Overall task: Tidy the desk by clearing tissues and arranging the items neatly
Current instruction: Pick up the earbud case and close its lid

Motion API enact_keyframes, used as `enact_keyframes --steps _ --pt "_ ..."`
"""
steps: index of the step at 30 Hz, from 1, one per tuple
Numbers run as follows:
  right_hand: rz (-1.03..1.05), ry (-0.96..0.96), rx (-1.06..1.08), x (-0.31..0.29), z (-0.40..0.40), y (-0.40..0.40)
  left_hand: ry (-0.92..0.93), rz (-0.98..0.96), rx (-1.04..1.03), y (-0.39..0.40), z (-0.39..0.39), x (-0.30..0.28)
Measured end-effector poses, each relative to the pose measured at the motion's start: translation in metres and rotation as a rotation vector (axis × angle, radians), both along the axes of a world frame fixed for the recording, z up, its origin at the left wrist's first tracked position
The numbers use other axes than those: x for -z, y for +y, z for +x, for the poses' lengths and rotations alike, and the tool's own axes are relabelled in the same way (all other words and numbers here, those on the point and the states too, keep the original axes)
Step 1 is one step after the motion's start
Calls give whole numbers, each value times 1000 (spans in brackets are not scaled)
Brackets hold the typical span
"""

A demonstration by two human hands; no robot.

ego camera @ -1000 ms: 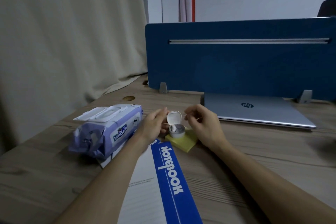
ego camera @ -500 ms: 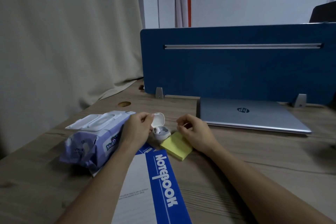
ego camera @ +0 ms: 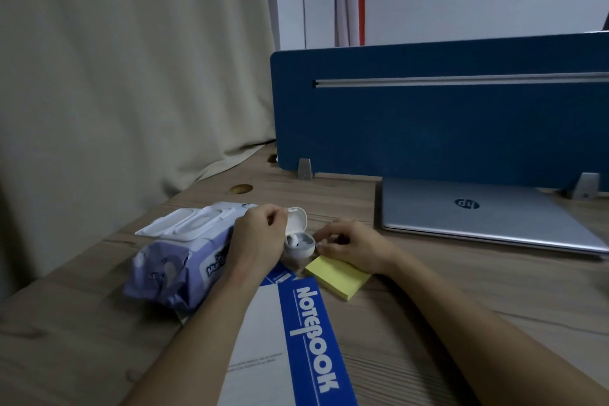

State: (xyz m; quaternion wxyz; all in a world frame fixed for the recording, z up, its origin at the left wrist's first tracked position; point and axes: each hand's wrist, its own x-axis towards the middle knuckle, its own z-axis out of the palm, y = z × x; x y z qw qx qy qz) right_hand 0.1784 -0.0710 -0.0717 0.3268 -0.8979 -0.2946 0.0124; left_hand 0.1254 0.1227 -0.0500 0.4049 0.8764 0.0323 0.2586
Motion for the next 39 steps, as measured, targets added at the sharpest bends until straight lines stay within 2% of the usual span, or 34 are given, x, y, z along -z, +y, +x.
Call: enact_keyframes --steps 8,17,21,24,31,35,39 --pt "40 -84 104 2 -4 2 16 -20 29 -1 0 1" --pt "84 -94 98 1 -9 3 11 -38 35 -1 2 3" --pt "234 -198 239 0 -13 -4 25 -59 53 -2 2 5" --pt "305 -168 291 1 -16 -9 47 -76 62 -3 3 7" --pt "127 -45 301 4 -13 -6 59 -98 68 1 1 9" --pt "-16 -58 381 1 -2 1 84 -117 76 0 4 13" --pt "-62 -80 380 3 8 7 88 -121 75 0 9 15"
